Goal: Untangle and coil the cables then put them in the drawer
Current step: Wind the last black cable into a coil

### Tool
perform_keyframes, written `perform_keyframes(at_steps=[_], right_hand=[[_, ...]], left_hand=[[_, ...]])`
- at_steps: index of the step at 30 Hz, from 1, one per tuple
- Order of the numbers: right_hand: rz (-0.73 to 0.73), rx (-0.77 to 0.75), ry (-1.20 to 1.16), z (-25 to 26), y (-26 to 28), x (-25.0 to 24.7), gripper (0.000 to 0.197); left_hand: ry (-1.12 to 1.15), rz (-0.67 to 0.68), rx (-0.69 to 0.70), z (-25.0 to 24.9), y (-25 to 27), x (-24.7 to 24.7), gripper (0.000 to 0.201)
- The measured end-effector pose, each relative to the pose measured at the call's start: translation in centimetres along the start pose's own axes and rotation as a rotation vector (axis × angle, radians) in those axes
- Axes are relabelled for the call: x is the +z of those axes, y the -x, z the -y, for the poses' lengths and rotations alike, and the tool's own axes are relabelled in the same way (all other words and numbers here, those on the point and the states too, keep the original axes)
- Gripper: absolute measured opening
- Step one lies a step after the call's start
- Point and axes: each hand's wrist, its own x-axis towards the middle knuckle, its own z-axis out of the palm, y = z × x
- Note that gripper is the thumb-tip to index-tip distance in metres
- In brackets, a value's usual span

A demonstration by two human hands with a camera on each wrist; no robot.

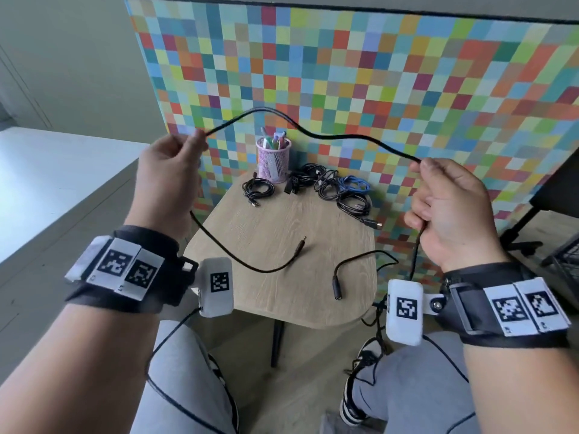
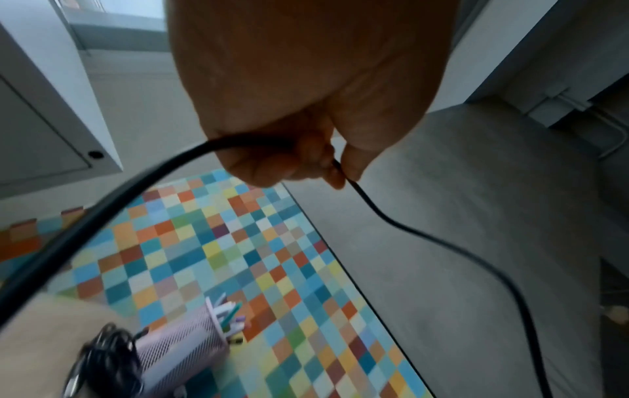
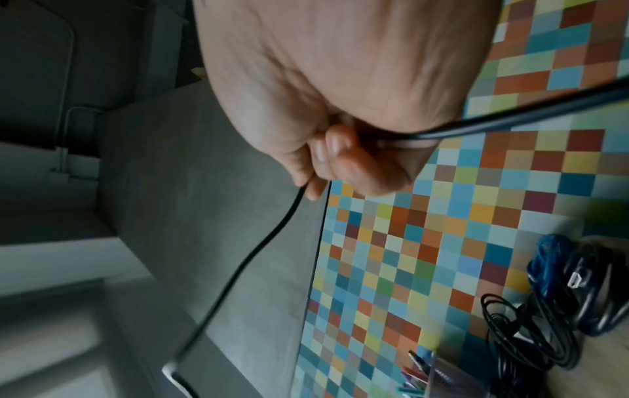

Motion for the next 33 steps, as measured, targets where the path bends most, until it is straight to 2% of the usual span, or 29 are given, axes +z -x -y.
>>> perform_keyframes(at_steps=[2, 7, 11, 13, 15, 18, 20, 21, 22, 23, 25, 26, 27, 28, 29, 31, 33], right_hand=[[0.090, 0.016, 0.085, -0.2, 0.4, 0.6, 0.021], [0.308, 0.049, 0.271, 0.0, 1.8, 2.7, 0.016], [0.435, 0.078, 0.199, 0.8, 2.8, 4.4, 0.023], [0.469, 0.111, 0.114, 1.7, 3.0, 4.6, 0.025], [0.456, 0.115, 0.042, 2.5, 2.9, 4.4, 0.022], [0.379, 0.119, -0.070, 3.5, 2.6, 4.1, 0.024], [0.342, 0.123, -0.140, 3.9, 2.5, 4.3, 0.025], [0.336, 0.125, -0.167, 4.2, 2.5, 4.6, 0.025], [0.338, 0.127, -0.191, 4.3, 2.6, 5.0, 0.024], [0.346, 0.128, -0.216, 4.5, 2.6, 5.5, 0.024], [0.375, 0.119, -0.261, 4.7, 2.6, 6.7, 0.025], [0.387, 0.112, -0.275, 4.8, 2.6, 7.2, 0.024], [0.398, 0.105, -0.283, 4.9, 2.6, 7.6, 0.023], [0.410, 0.097, -0.287, 4.9, 2.6, 7.9, 0.023], [0.424, 0.083, -0.277, 4.7, 2.5, 7.9, 0.024], [0.429, 0.020, -0.142, 4.1, 2.3, 7.4, 0.027], [0.417, -0.049, 0.086, 3.1, 2.3, 6.2, 0.034]], left_hand=[[-0.017, 0.082, 0.024, 0.4, 0.8, 0.7, 0.027], [-0.155, 0.189, 0.195, -0.2, 2.9, 2.9, 0.031], [-0.271, 0.343, 0.228, -1.5, 4.0, 4.3, 0.027], [-0.296, 0.378, 0.236, -1.7, 4.0, 4.3, 0.020], [-0.251, 0.328, 0.215, -1.6, 3.7, 3.8, 0.014], [-0.226, 0.176, 0.224, -0.8, 3.3, 2.7, 0.038], [-0.182, 0.115, 0.300, -0.9, 4.2, 2.7, 0.026], [-0.157, 0.154, 0.324, -1.0, 4.9, 3.0, 0.016], [-0.142, 0.264, 0.315, -1.0, 5.9, 3.3, 0.012], [-0.157, 0.428, 0.275, -1.1, 7.1, 3.8, 0.015], [-0.330, 0.795, 0.216, -0.6, 9.4, 5.2, 0.027], [-0.450, 0.944, 0.238, 0.0, 10.5, 5.9, 0.028], [-0.549, 1.024, 0.276, 0.7, 11.2, 6.6, 0.021], [-0.587, 1.036, 0.285, 1.3, 11.6, 7.1, 0.016], [-0.558, 1.012, 0.249, 1.7, 11.7, 7.3, 0.020], [-0.367, 0.920, 0.096, 1.7, 11.3, 7.1, 0.031], [-0.155, 0.800, 0.032, 1.0, 10.3, 6.5, 0.032]])
